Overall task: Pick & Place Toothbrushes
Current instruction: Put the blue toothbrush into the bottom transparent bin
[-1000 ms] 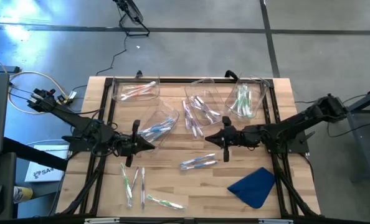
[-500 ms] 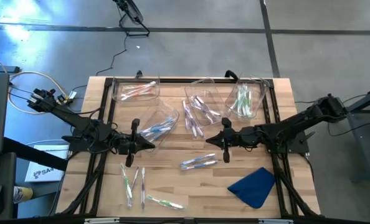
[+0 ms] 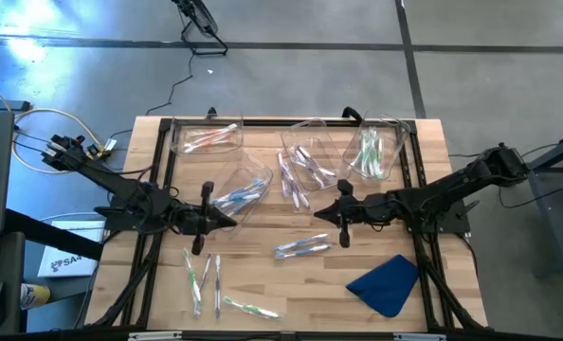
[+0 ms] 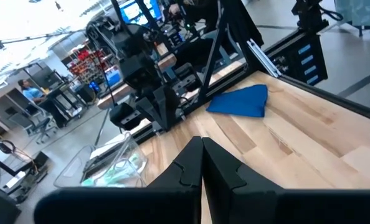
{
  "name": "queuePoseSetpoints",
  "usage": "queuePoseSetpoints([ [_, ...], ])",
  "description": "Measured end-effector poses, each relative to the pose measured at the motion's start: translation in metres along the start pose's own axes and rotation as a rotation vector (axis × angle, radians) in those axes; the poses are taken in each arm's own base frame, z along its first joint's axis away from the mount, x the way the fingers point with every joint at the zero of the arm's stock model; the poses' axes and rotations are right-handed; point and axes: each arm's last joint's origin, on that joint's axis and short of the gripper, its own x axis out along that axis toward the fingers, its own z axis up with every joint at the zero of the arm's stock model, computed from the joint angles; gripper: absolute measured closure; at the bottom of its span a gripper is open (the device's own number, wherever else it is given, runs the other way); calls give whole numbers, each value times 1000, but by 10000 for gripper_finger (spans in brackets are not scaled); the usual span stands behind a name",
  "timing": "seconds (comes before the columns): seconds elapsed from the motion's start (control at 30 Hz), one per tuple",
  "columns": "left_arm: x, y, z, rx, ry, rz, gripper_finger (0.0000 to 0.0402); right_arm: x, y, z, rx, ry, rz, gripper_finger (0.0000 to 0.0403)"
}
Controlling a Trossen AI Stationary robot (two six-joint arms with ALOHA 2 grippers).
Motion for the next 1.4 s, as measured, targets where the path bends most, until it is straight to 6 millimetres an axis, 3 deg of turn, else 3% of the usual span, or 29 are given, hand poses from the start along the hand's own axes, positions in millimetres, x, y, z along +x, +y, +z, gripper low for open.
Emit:
queuePoseSetpoints([
  [0.43, 14, -8, -5, 10, 23, -11, 402, 0, 0, -1, -2, 6, -4, 401],
  [1.03, 14, -6, -1, 2, -14, 10, 402, 0, 1, -1, 5, 13, 33, 401],
  [1.4, 14, -8, -3, -27, -1, -28, 401, 0, 1, -1, 112, 11, 21, 401],
])
